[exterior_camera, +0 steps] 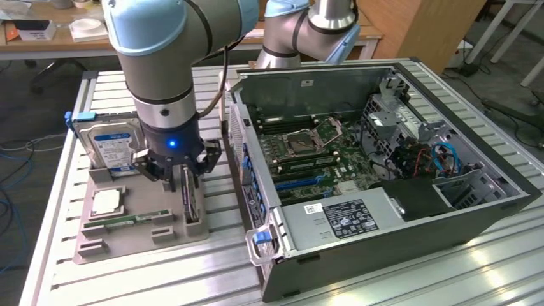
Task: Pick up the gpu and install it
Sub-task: 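Pick up the gpu and move the gpu toward the slot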
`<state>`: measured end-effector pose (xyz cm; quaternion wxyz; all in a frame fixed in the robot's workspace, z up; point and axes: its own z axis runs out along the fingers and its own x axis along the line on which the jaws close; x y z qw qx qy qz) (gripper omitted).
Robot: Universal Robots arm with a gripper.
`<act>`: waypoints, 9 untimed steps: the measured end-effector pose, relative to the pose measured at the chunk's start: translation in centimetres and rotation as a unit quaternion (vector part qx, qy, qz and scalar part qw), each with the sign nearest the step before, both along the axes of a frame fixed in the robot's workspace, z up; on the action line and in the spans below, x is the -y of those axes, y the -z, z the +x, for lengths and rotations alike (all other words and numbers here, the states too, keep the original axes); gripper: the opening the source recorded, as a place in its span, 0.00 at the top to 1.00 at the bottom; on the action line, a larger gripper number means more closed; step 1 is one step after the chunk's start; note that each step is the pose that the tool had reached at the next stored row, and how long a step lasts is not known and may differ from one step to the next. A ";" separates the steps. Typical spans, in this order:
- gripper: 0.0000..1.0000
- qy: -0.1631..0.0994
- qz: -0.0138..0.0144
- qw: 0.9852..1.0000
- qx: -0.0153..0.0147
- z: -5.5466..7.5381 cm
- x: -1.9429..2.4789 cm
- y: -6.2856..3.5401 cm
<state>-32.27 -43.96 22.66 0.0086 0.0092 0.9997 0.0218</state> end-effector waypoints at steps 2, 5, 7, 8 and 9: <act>0.54 0.000 0.000 1.000 0.000 0.0 -0.02 0.21; 0.54 0.000 0.000 1.000 0.000 0.0 -0.05 0.54; 0.54 0.000 0.000 1.000 0.000 0.0 -0.05 0.67; 0.54 0.000 0.000 1.000 0.000 0.0 -0.05 0.67; 0.54 0.000 0.000 1.000 0.000 0.0 -0.05 0.67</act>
